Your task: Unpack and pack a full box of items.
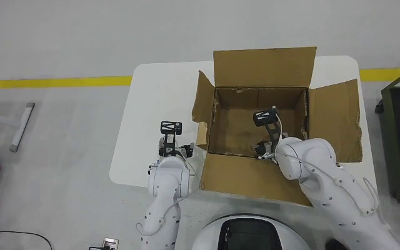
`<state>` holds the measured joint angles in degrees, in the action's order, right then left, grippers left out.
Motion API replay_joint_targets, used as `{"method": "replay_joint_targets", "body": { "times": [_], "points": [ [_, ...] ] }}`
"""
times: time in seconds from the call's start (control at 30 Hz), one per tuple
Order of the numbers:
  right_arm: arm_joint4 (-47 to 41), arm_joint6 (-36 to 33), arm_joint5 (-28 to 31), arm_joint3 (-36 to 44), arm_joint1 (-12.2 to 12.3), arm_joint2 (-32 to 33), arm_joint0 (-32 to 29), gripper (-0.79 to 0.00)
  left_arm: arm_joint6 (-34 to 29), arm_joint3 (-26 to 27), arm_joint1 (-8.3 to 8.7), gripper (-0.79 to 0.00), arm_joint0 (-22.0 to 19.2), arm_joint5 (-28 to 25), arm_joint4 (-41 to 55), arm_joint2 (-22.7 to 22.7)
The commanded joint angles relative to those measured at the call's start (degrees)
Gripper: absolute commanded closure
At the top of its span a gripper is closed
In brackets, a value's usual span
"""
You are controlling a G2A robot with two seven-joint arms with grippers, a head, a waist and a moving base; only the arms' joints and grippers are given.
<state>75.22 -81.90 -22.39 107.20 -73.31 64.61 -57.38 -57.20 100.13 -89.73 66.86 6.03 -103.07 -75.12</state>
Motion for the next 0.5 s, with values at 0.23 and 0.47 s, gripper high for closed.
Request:
{"method": "replay_joint_targets", "body": {
  "times": [0.23, 0.47],
  "points": [
    [1.09, -1.03, 1.03, -2.78, -2.41, 1.06, -0.34, -0.406, 0.00, 0.00, 0.00, -0.785, 0.00, 0.00, 0.00, 0.00],
    [1.85, -2.10, 2.09, -4.74, -4.22, 1.85, -0.12, -0.342, 0.00, 0.00, 0.00, -0.785, 0.00, 0.00, 0.00, 0.00]
  ]
}}
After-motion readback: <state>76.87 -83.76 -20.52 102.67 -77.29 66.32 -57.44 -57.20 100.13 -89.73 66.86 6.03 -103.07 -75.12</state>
